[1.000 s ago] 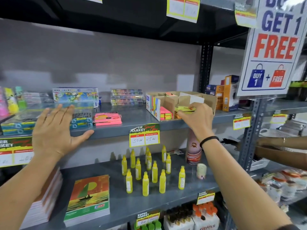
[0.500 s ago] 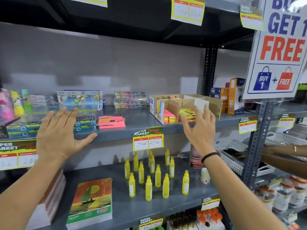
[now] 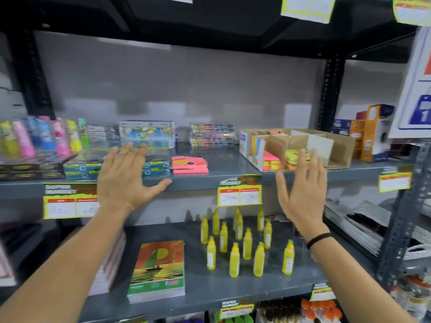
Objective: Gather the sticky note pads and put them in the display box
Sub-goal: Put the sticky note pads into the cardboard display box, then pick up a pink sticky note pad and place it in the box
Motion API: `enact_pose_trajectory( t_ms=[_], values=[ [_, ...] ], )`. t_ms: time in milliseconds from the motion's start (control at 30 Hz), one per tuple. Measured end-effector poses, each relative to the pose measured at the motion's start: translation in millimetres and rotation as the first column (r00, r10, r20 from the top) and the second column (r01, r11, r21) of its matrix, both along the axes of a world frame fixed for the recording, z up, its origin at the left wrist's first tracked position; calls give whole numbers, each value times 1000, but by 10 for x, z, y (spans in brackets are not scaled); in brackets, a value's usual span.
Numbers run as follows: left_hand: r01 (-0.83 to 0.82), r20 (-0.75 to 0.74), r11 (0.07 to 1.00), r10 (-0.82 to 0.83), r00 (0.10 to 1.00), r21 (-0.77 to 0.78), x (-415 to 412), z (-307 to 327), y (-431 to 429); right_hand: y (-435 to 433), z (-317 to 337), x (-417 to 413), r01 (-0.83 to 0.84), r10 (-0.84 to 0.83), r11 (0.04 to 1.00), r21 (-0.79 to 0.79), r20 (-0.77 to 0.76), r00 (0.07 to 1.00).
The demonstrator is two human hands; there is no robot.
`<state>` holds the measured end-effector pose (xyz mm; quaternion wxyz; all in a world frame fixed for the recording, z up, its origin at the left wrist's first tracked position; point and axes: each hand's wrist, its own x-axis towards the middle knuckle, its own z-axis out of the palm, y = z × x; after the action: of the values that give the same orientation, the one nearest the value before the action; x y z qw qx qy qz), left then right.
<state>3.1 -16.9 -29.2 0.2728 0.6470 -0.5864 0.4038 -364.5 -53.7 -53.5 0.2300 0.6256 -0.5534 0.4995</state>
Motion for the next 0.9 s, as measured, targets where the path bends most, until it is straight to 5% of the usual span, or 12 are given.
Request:
enact_pose_trajectory(
  t_ms=[133, 300, 433, 600, 900],
  values=[
    [-1, 10, 1000, 1, 1000, -1, 9, 13, 98, 248, 497, 694, -145, 157, 954, -263, 24, 987],
    [4, 59, 1000, -4, 998, 3, 10, 25, 115, 376, 936, 1618, -221, 229, 965, 142, -46, 972],
    [0, 81, 1000, 0, 997, 9, 27, 15, 98, 290, 927, 2004, -245, 316, 826, 507, -57, 947],
    [-12, 88, 1000, 11, 996, 12, 39, 10, 82, 199, 876, 1977, -359, 401, 727, 585, 63, 914],
    [8, 56, 1000, -9, 998, 16, 41, 5, 74, 132, 800, 1934, -368, 413, 736, 569, 55, 909]
  ],
)
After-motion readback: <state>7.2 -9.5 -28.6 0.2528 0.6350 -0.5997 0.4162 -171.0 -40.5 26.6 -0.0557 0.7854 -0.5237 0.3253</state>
